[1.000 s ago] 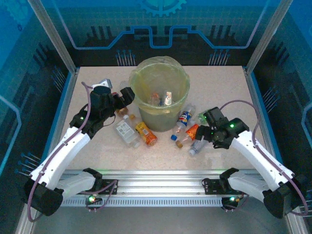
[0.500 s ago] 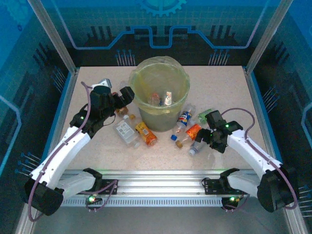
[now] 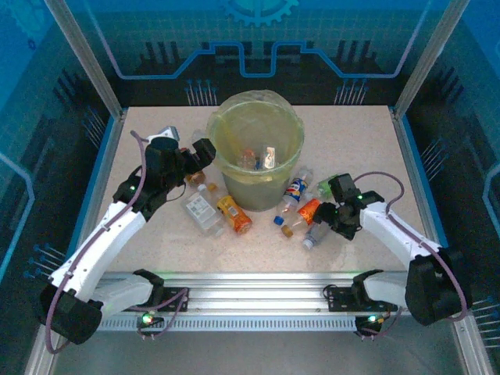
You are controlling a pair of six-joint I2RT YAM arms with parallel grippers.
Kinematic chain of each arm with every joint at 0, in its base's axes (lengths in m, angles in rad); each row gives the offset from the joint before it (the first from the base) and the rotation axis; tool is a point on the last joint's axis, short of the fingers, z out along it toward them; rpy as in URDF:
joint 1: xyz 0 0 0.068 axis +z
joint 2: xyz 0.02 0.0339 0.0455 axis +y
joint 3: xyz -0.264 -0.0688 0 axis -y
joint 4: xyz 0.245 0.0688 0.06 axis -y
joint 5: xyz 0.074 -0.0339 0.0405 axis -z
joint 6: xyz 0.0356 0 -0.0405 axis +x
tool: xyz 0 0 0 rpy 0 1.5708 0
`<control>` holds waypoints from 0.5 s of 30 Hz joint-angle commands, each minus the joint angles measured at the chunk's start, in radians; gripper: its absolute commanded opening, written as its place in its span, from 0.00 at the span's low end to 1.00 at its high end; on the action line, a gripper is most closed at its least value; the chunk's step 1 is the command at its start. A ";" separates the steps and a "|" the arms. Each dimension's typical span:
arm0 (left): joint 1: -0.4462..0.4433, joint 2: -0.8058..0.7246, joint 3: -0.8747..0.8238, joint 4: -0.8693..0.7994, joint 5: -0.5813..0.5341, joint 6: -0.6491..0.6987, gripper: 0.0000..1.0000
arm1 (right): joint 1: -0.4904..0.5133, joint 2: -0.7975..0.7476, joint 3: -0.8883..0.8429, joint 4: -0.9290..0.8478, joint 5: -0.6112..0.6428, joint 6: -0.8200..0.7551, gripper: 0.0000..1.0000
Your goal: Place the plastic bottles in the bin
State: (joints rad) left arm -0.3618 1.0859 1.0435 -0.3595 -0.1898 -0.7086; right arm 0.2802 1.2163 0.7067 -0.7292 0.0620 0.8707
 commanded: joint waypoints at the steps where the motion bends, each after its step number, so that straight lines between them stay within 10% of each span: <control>1: 0.009 0.006 -0.009 0.023 0.006 -0.006 0.99 | -0.031 0.010 -0.027 0.010 -0.007 -0.016 0.77; 15: 0.011 0.009 -0.014 0.025 0.006 -0.011 0.99 | -0.122 0.017 -0.113 0.069 -0.041 -0.049 0.71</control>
State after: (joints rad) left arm -0.3614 1.0874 1.0428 -0.3592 -0.1898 -0.7086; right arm 0.1776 1.2228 0.6136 -0.6830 0.0429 0.8368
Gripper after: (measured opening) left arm 0.990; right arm 0.708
